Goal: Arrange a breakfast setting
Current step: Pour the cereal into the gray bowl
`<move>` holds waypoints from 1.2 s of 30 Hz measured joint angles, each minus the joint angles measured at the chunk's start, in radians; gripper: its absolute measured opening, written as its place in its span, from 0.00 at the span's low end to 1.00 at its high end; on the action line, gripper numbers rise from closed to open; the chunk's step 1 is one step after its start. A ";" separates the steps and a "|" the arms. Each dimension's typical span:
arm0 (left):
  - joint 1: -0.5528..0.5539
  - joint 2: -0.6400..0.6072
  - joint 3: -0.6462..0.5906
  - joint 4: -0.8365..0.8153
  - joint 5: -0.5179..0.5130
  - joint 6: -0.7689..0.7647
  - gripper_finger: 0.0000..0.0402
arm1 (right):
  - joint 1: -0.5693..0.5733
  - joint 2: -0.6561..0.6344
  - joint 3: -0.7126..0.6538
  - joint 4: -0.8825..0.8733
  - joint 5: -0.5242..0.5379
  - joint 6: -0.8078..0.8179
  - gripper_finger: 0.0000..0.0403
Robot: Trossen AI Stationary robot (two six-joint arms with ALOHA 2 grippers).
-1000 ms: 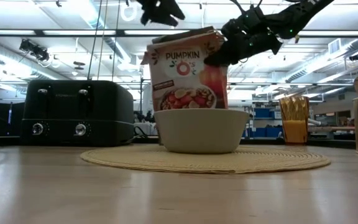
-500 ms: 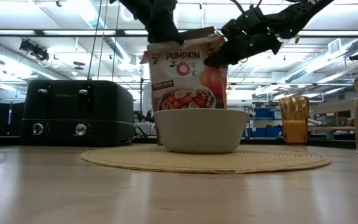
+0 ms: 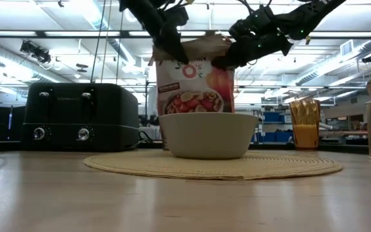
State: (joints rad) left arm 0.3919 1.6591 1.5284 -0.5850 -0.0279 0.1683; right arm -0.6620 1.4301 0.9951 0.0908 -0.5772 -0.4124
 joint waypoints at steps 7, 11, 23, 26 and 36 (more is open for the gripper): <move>0.000 -0.014 0.105 -0.073 -0.022 -0.003 0.01 | -0.005 -0.087 0.002 0.006 0.063 0.064 0.64; -0.003 -0.017 0.189 -0.086 -0.032 0.005 0.01 | -0.024 -0.155 0.002 0.004 0.072 0.132 0.76; -0.001 -0.018 0.502 -0.267 -0.052 0.005 0.01 | -0.125 -0.390 0.001 -0.101 0.038 0.247 0.91; -0.001 -0.018 0.578 -0.294 -0.049 0.006 0.01 | -0.156 -0.421 0.000 -0.169 -0.011 0.258 0.91; -0.002 -0.019 0.780 -0.393 -0.042 0.033 0.01 | -0.190 -0.419 -0.261 0.066 -0.134 0.408 0.92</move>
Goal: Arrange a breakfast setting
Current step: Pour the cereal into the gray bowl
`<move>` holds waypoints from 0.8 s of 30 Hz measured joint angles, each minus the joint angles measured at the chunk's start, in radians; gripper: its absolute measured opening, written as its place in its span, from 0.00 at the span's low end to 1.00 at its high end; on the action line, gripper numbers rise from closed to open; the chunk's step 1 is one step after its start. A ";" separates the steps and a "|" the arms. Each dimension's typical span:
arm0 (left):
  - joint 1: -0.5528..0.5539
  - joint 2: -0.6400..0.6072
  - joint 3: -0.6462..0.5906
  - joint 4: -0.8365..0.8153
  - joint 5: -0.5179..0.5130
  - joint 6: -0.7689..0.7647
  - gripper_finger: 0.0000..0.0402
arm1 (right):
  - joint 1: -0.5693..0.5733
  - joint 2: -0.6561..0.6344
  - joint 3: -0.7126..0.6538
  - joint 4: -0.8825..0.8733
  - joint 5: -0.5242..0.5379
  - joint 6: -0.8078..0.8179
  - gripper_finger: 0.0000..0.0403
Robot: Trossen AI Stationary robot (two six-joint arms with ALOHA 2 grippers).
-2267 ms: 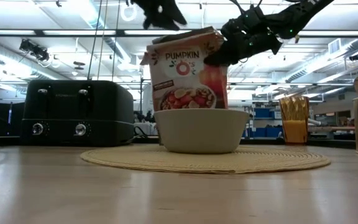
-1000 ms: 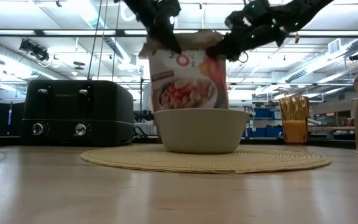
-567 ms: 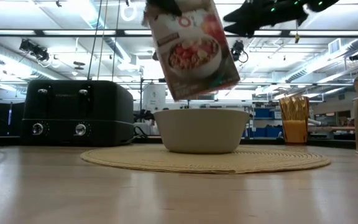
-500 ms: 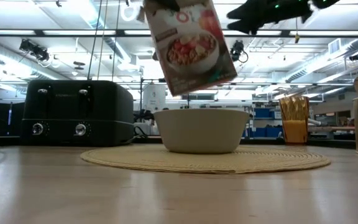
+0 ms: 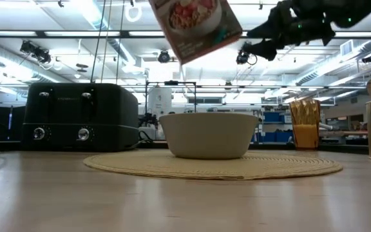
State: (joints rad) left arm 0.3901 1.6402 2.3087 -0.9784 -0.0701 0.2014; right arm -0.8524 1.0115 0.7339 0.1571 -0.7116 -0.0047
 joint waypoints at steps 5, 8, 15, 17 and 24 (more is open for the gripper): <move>0.000 -0.006 0.045 0.012 0.000 -0.004 0.01 | 0.000 0.050 -0.099 0.207 0.011 0.013 0.93; 0.000 -0.019 0.040 0.013 0.002 -0.006 0.01 | 0.002 0.115 -0.125 0.407 0.010 0.049 0.93; 0.000 -0.019 0.040 0.000 0.033 -0.049 0.01 | 0.012 0.298 -0.122 0.990 -0.004 0.252 0.93; 0.000 -0.019 0.040 0.005 0.047 -0.064 0.01 | 0.012 0.336 -0.101 1.037 -0.033 0.311 0.93; -0.001 -0.019 0.040 0.006 0.080 -0.107 0.01 | 0.043 0.397 0.007 1.062 -0.098 0.328 0.93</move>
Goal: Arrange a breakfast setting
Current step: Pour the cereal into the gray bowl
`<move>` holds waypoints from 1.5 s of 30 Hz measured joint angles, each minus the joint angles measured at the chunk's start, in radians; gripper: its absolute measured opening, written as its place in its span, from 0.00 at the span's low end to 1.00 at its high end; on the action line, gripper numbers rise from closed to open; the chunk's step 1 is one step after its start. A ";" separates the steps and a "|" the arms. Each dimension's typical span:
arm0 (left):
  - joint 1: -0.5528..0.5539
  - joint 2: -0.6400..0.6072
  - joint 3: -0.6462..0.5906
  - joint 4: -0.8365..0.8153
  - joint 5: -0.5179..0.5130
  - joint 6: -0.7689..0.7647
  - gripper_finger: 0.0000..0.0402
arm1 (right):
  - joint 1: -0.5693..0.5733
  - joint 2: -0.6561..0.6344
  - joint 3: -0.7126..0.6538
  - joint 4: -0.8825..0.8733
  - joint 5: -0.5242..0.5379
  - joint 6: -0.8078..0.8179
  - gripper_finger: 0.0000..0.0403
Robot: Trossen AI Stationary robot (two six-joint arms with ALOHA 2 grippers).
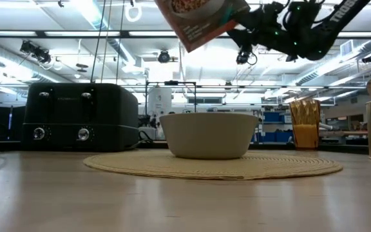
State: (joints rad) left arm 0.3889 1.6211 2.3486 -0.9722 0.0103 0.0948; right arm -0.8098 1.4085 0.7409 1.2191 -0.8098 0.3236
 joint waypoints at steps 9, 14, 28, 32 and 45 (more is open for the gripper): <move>0.000 -0.007 0.004 0.013 0.007 -0.005 0.01 | 0.049 -0.012 0.093 -0.015 -0.019 0.045 0.93; 0.000 -0.005 0.002 0.029 0.005 -0.007 0.01 | 0.050 -0.012 0.099 -0.012 -0.021 0.132 0.93; 0.010 -0.009 -0.002 0.040 0.005 0.000 0.01 | 0.053 -0.012 0.144 0.008 0.043 0.215 0.99; 0.010 -0.009 -0.002 0.039 0.005 0.003 0.01 | 0.061 -0.012 0.164 0.008 0.055 0.167 0.98; 0.011 -0.011 -0.001 0.039 0.001 0.006 0.05 | 0.084 -0.013 0.175 -0.004 0.106 0.081 0.78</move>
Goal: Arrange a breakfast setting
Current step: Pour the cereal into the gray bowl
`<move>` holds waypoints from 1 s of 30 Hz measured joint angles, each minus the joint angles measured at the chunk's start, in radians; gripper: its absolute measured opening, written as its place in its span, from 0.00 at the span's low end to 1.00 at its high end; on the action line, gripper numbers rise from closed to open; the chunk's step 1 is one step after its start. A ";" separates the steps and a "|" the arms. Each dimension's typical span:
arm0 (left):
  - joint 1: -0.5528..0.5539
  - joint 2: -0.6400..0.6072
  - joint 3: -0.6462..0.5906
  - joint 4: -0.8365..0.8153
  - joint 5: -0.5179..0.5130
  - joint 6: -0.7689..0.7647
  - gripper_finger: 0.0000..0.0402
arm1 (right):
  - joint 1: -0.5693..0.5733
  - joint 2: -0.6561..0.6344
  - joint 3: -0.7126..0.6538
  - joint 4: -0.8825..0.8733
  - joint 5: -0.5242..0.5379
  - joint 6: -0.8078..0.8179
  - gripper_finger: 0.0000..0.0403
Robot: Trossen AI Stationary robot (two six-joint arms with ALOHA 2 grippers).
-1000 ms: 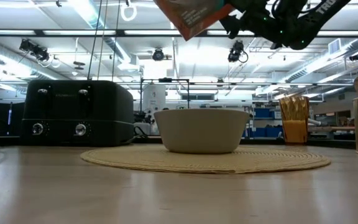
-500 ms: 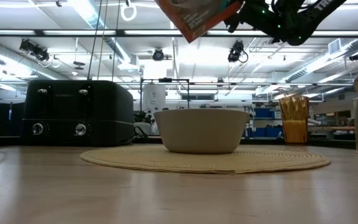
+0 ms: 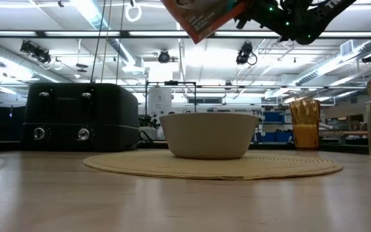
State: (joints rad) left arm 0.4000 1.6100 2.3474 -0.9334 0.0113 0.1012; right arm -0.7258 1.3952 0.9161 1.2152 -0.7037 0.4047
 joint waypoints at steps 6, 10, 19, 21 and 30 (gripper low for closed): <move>0.000 -0.002 0.000 -0.001 0.000 -0.014 0.14 | -0.006 0.000 0.000 0.001 -0.028 -0.012 0.76; 0.000 -0.029 -0.001 0.016 0.002 -0.065 0.26 | -0.025 -0.013 0.000 -0.001 -0.066 0.018 0.75; -0.010 -0.089 0.000 0.139 0.077 -0.104 0.59 | -0.070 -0.077 -0.009 -0.024 -0.184 0.041 0.75; -0.010 -0.109 0.000 0.168 0.104 -0.121 0.62 | -0.079 -0.105 -0.021 -0.038 -0.224 0.041 0.75; -0.011 -0.180 0.001 0.191 0.117 -0.178 0.61 | -0.179 -0.297 -0.122 -0.177 -0.356 0.049 0.75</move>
State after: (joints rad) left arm 0.3885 1.4295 2.3486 -0.7423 0.1286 -0.0772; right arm -0.9050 1.0979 0.7942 1.0386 -1.0598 0.4533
